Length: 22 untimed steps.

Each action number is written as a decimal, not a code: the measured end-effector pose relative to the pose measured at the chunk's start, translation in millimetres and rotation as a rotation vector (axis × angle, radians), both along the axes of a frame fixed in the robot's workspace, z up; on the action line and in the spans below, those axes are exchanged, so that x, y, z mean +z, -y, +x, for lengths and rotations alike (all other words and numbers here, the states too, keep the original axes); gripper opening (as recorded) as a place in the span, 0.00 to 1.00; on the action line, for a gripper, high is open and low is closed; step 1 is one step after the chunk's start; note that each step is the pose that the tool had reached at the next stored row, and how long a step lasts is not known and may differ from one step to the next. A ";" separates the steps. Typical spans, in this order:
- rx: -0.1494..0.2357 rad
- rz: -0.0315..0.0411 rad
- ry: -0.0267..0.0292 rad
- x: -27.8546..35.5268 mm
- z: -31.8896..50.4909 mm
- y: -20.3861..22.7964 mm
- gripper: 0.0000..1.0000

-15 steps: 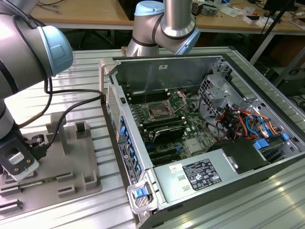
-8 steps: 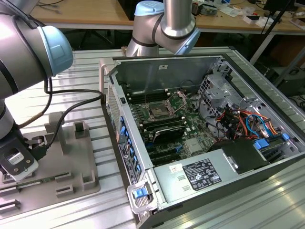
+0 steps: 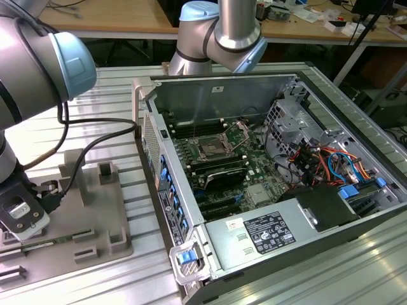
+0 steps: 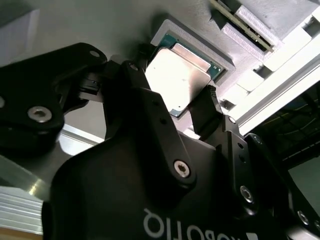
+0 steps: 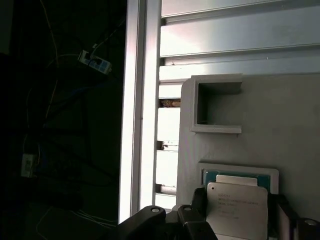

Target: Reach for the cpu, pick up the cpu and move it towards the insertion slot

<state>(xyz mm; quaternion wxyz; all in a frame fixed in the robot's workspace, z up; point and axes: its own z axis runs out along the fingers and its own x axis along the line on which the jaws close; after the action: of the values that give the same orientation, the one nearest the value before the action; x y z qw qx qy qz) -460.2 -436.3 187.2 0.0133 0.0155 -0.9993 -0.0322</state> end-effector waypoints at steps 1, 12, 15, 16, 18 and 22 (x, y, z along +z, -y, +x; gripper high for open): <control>0.000 0.0000 0.0000 0.0 0.0 0.0 0.60; -0.001 0.0001 0.0001 0.0 -0.1 0.0 0.55; -0.001 0.0001 0.0002 2.2 -0.1 0.0 0.55; -0.001 0.0001 0.0002 2.2 -0.1 0.0 0.55; -0.001 0.0001 0.0003 2.2 0.0 0.0 0.55; -0.001 0.0001 0.0001 2.7 -0.1 0.0 0.55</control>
<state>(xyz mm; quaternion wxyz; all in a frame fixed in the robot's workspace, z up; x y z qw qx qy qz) -460.2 -436.4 189.9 0.0132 0.0150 -0.9993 -0.0322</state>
